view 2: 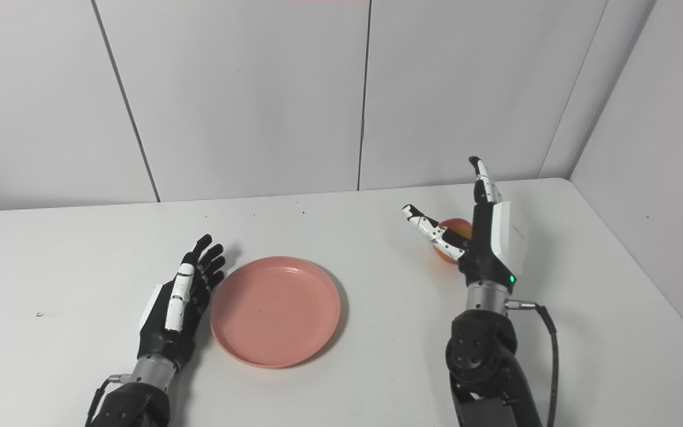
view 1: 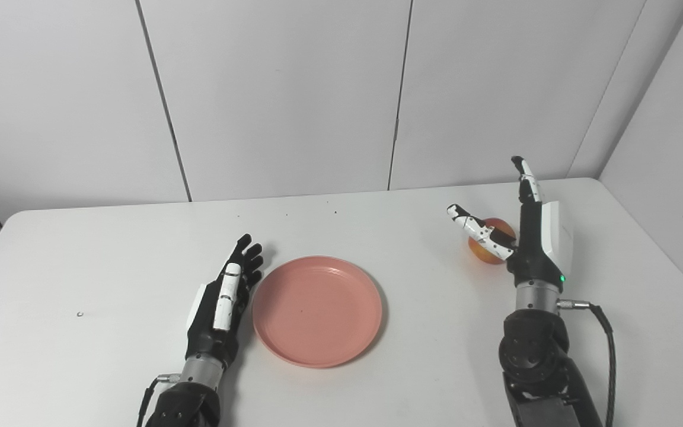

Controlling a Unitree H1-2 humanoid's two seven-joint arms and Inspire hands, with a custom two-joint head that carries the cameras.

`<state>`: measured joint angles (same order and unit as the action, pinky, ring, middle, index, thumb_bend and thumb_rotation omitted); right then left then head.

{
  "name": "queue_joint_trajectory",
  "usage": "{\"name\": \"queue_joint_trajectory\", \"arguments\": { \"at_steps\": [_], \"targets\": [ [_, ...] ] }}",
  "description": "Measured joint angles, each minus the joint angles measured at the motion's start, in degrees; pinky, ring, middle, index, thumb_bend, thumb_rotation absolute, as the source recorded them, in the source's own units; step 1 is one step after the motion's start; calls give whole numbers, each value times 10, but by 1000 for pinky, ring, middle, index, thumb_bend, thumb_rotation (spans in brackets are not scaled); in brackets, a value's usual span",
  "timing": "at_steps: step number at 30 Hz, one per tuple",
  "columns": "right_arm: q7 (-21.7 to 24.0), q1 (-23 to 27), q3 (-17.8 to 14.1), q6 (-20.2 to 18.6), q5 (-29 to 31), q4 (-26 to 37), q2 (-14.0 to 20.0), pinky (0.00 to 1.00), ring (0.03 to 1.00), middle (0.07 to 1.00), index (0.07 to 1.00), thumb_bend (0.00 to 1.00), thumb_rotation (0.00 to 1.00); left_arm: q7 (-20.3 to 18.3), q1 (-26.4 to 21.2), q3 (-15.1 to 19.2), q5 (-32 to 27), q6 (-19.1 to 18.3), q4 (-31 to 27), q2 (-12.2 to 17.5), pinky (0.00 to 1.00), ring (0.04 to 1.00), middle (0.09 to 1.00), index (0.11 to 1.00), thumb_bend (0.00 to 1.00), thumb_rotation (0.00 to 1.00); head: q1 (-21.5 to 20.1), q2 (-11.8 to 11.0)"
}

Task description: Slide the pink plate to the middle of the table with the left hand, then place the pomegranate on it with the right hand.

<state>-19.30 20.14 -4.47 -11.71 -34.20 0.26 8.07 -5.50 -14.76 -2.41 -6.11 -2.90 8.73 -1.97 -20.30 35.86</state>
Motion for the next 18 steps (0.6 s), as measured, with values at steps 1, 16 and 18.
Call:
{"name": "queue_joint_trajectory", "arguments": {
  "at_steps": [1, 16, 18],
  "targets": [
    [2, 3, 0, -7, -1, -1, 4, 779, 889, 917, 908, 780, 493, 0, 0, 0, 0, 0, 0, 0, 952, 947, 940, 934, 448, 1000, 0, 0],
    [4, 34, 7, -43, -9, -101, 39, 738, 871, 903, 900, 904, 365, -6, 0, -3, 1, 1, 0, 6, 958, 954, 947, 943, 463, 1000, -1, -1],
    [3, 37, 8, -43, -7, -120, 39, 725, 862, 897, 893, 930, 348, -7, 0, -4, 2, 2, 0, 7, 953, 950, 943, 938, 466, 1000, 0, -1]
  ]
}}
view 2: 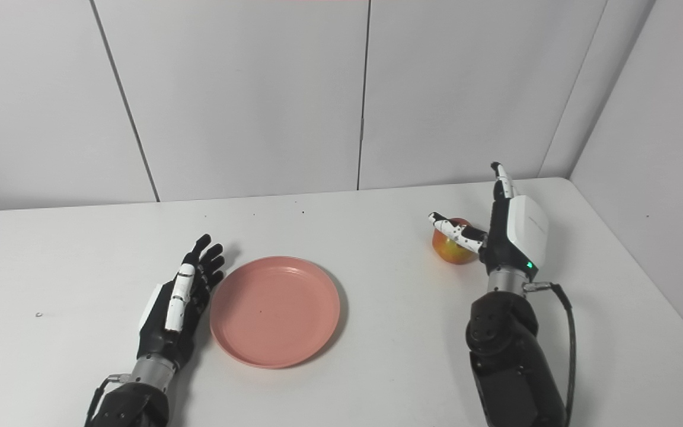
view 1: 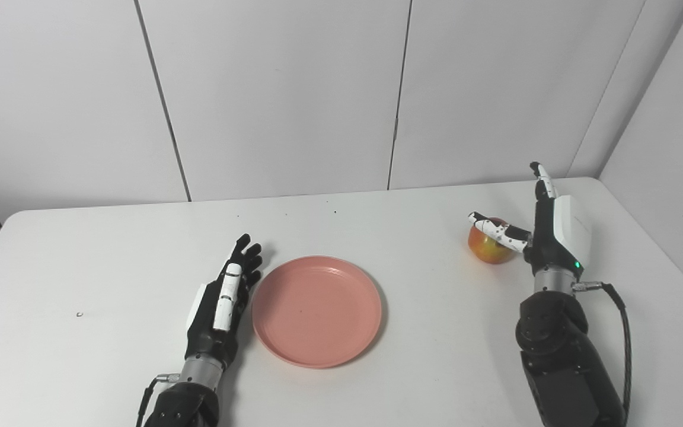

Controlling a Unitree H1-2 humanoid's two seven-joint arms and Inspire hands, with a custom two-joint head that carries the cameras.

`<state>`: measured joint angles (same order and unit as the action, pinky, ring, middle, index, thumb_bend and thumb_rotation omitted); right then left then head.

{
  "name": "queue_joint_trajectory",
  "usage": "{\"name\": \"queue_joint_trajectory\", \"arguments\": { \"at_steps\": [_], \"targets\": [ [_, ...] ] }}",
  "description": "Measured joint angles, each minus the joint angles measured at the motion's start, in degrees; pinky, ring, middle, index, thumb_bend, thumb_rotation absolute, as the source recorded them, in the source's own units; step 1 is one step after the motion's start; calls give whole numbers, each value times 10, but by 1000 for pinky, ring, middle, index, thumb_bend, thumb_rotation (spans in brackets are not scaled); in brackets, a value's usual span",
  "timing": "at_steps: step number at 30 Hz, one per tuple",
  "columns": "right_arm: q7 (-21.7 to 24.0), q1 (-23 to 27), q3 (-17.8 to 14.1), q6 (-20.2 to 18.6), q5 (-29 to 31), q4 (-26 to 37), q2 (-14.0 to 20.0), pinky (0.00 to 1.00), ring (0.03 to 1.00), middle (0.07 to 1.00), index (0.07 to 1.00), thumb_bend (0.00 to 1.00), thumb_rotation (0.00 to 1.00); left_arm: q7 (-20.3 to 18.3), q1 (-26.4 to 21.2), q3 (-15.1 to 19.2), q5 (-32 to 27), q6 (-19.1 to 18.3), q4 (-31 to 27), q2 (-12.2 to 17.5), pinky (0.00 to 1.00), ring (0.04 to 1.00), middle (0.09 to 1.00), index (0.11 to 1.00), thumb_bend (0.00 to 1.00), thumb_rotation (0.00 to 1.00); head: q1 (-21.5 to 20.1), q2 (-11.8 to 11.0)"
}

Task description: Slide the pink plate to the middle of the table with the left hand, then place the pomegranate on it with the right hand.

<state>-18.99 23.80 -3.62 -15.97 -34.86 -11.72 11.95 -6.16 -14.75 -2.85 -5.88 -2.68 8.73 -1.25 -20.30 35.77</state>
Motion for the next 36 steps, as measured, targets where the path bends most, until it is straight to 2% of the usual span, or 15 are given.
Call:
{"name": "queue_joint_trajectory", "arguments": {
  "at_steps": [16, 23, 28, 33, 34, 36],
  "targets": [
    [6, 17, 23, 0, 20, -67, 13, 719, 859, 893, 891, 943, 390, 0, 1, -3, 11, 10, 1, 1, 946, 944, 938, 934, 481, 1000, 0, 1],
    [14, 17, 30, -1, 37, -77, 14, 681, 816, 866, 859, 911, 298, 0, 1, -3, 11, 10, 1, 1, 941, 944, 941, 938, 466, 1000, 0, 3],
    [13, 17, 29, -1, 50, -76, 14, 617, 753, 828, 809, 874, 156, 0, 1, -3, 11, 10, 1, 1, 947, 949, 945, 944, 470, 1000, -1, 4],
    [12, 17, 25, -1, 64, -73, 14, 527, 652, 736, 754, 814, 39, 0, 1, -3, 11, 10, 1, 1, 941, 945, 942, 941, 462, 1000, 0, 4],
    [11, 17, 24, -1, 66, -73, 14, 480, 593, 673, 728, 782, 12, 0, 1, -3, 11, 10, 1, 1, 942, 945, 942, 942, 461, 1000, 0, 4],
    [7, 17, 22, 0, 69, -73, 14, 436, 516, 545, 687, 630, 2, 0, 1, -3, 11, 10, 1, 1, 943, 946, 943, 941, 457, 1000, 1, 5]
  ]
}}
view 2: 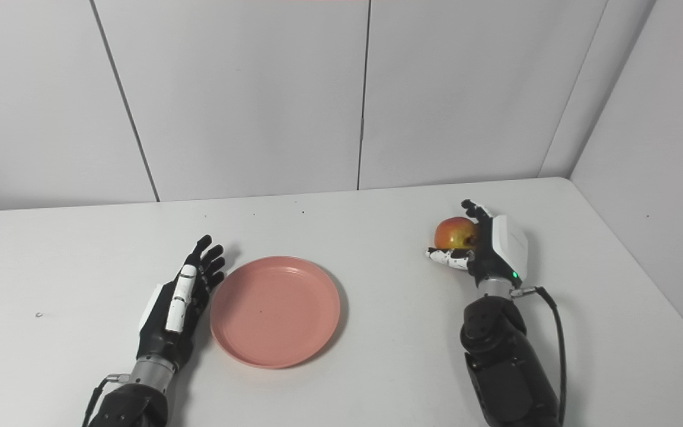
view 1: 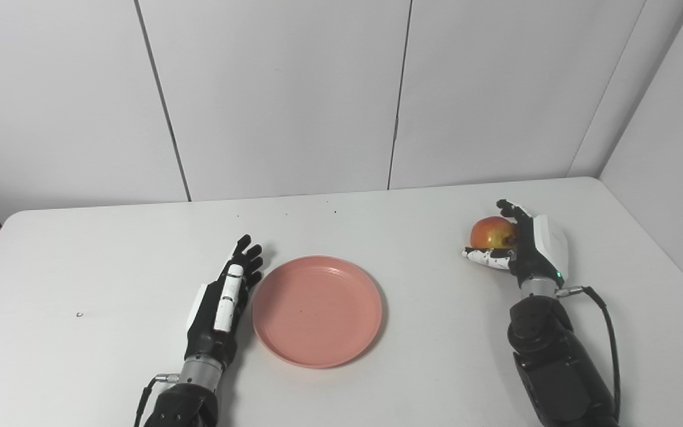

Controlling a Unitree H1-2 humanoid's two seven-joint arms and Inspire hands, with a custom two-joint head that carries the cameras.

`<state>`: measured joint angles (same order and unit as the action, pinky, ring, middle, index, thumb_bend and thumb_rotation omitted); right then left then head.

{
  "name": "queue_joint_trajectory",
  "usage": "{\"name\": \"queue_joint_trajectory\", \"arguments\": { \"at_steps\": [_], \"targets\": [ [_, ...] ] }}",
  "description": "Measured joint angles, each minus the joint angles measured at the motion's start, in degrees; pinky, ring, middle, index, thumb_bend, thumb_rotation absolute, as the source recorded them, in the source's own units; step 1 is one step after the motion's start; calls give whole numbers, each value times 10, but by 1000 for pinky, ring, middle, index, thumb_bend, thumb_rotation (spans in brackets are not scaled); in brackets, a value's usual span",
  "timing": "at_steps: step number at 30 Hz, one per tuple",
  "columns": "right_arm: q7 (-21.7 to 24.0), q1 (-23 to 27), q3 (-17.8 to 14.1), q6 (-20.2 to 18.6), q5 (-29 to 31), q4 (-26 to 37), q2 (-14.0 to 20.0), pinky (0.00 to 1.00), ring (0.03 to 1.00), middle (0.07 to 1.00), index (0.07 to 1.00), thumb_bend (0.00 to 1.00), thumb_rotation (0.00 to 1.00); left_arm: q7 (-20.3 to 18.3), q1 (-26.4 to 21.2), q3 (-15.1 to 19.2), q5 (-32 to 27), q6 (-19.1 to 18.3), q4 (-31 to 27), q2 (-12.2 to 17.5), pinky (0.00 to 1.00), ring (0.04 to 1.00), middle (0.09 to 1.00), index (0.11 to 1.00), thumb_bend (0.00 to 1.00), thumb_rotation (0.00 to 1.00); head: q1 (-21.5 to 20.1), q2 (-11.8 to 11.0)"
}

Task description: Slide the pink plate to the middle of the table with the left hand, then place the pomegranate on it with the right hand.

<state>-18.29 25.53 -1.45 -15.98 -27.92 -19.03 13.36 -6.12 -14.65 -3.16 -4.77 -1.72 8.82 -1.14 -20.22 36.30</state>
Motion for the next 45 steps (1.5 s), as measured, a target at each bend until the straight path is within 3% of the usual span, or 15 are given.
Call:
{"name": "queue_joint_trajectory", "arguments": {
  "at_steps": [3, 5, 8, 15, 18, 24, 36, 41, 45],
  "targets": [
    [-12, -1, -1, 5, 5, -2, -2, 371, 428, 539, 634, 541, 0, 0, 0, 0, 0, 0, 0, 0, 943, 946, 943, 941, 459, 1000, 0, 0],
    [-27, -3, -2, 12, 8, -7, -5, 293, 443, 498, 609, 531, 0, 0, 0, 0, 0, 0, 0, 0, 942, 946, 942, 940, 462, 1000, 1, 0],
    [-47, -5, -2, 15, 8, -9, -10, 267, 447, 446, 534, 516, 0, 0, 0, 0, 0, 0, 0, 0, 944, 947, 943, 940, 459, 1000, 0, 1],
    [-73, -5, -2, 19, 8, -9, -12, 238, 446, 428, 526, 513, 0, 0, 0, 0, 0, 0, 0, 0, 944, 947, 944, 942, 455, 1000, 4, 2],
    [-89, -7, -2, 36, 8, -9, -13, 214, 362, 448, 546, 506, 0, 0, 0, 0, 0, 0, 0, 0, 943, 945, 942, 938, 457, 1000, 4, 4],
    [-115, -11, -2, 66, 8, 7, -24, 266, 367, 474, 546, 507, 0, 1, 0, 0, 0, -1, -1, 0, 945, 945, 940, 936, 454, 1000, 5, 2],
    [-94, -30, 16, 100, 19, 98, -58, 389, 422, 511, 504, 515, 0, 5, 1, -1, 5, -1, -1, -1, 934, 939, 935, 930, 451, 1000, 10, 4],
    [-69, -38, 39, 100, 18, 127, -76, 319, 390, 477, 540, 511, 0, 7, 1, -1, 8, -1, -1, -1, 936, 938, 935, 932, 449, 1000, 17, 4],
    [-64, -42, 51, 101, 18, 133, -91, 343, 396, 501, 528, 511, 0, 9, 1, -1, 8, -1, -1, -3, 939, 941, 939, 937, 443, 1000, 24, 4]
  ]
}}
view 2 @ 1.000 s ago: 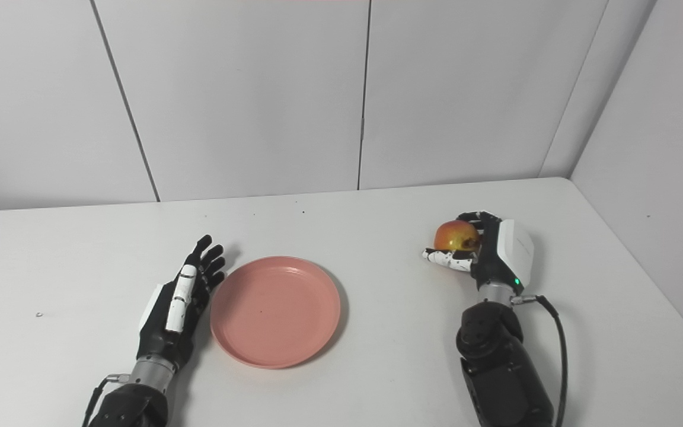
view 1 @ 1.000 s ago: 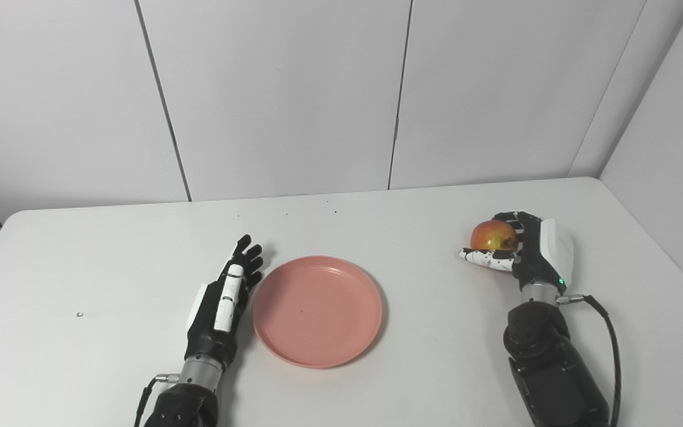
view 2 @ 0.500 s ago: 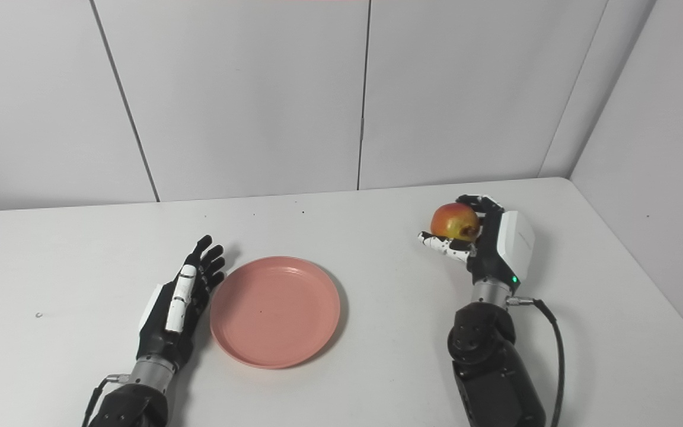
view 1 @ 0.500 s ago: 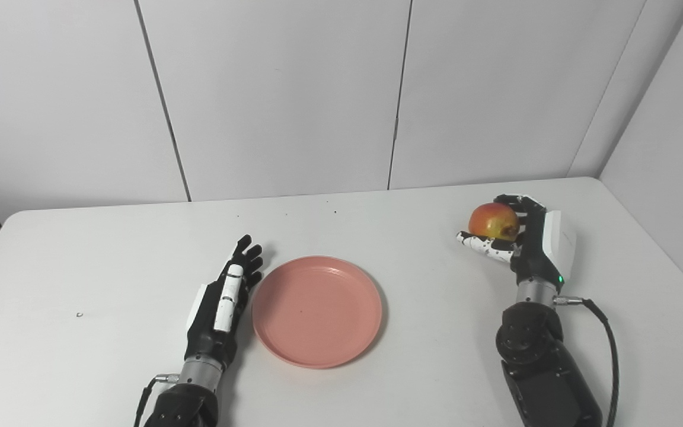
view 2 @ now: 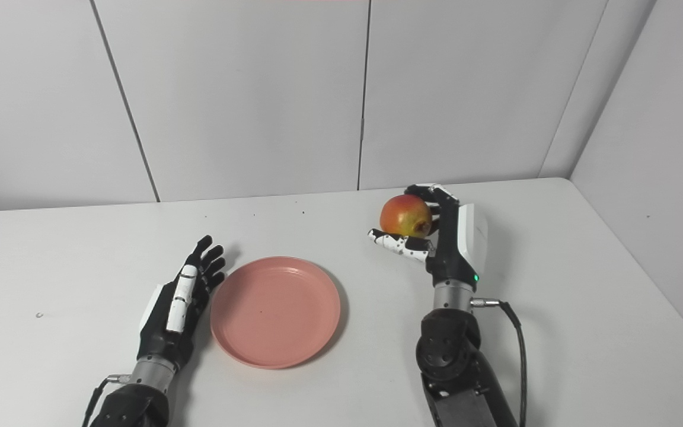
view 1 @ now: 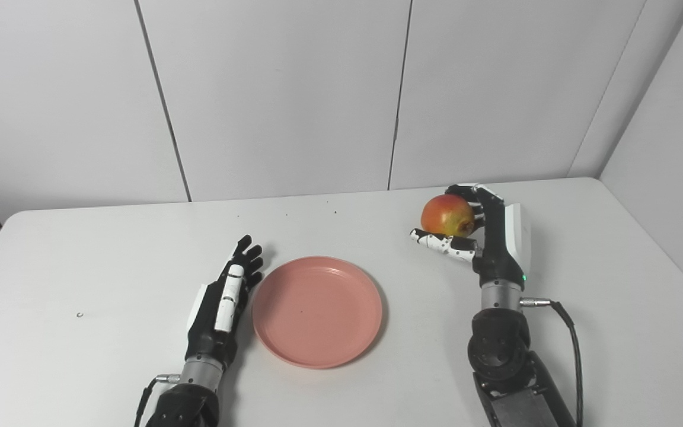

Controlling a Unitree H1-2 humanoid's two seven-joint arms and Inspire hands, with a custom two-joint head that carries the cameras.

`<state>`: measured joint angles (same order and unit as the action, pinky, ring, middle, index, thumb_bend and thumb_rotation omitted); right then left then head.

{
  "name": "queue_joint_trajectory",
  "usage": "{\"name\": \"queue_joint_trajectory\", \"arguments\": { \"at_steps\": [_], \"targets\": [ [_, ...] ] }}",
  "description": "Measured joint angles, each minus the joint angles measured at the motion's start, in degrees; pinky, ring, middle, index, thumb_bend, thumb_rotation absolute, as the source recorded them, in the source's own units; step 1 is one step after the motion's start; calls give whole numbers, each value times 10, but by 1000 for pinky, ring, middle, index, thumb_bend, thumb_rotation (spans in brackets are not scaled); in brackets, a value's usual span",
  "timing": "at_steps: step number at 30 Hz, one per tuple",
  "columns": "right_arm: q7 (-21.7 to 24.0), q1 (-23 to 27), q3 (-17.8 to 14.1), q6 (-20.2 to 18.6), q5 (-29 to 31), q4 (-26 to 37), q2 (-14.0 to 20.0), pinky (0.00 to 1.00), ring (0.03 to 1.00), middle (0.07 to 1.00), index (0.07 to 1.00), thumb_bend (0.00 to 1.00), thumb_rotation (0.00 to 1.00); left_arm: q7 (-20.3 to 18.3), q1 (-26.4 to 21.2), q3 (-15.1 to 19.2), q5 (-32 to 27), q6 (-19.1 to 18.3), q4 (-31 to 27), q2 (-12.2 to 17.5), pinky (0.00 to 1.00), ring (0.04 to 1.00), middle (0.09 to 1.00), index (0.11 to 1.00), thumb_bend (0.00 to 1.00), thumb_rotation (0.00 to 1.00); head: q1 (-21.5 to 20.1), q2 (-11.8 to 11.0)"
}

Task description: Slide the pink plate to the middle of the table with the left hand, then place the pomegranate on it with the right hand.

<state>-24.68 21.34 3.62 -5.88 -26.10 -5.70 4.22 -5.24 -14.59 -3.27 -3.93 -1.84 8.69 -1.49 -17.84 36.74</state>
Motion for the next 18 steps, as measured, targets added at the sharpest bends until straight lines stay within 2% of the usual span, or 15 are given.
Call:
{"name": "queue_joint_trajectory", "arguments": {
  "at_steps": [2, 6, 8, 10, 13, 18],
  "targets": [
    [3, -2, 7, 1, 0, -1, -6, 369, 405, 506, 521, 513, 0, 0, 0, 0, 3, 1, 0, 0, 939, 941, 941, 939, 449, 1000, 4, 0],
    [16, -3, 22, 2, -1, -2, -9, 263, 367, 474, 548, 507, 0, 1, 0, 0, 4, 3, 1, -1, 934, 936, 937, 934, 449, 1000, 11, 0],
    [18, -3, 27, 3, -1, -3, -11, 256, 365, 470, 550, 507, 0, 2, 0, 0, 5, 3, 1, -2, 931, 933, 935, 931, 451, 1000, 16, 0],
    [21, -3, 33, 4, -1, -3, -12, 293, 380, 487, 542, 509, 0, 5, 0, 0, 7, 3, 1, -3, 930, 932, 934, 932, 450, 1000, 26, 0],
    [27, -4, 43, 11, -1, -3, -14, 237, 357, 468, 550, 505, 0, 8, 0, -1, 7, 4, 2, -6, 935, 938, 939, 937, 452, 1000, 41, -1],
    [35, -7, 60, 27, -8, -4, -20, 297, 375, 494, 541, 508, 0, 17, 0, -8, 21, 4, 2, -8, 929, 934, 936, 938, 452, 1000, 64, -1]
  ]
}}
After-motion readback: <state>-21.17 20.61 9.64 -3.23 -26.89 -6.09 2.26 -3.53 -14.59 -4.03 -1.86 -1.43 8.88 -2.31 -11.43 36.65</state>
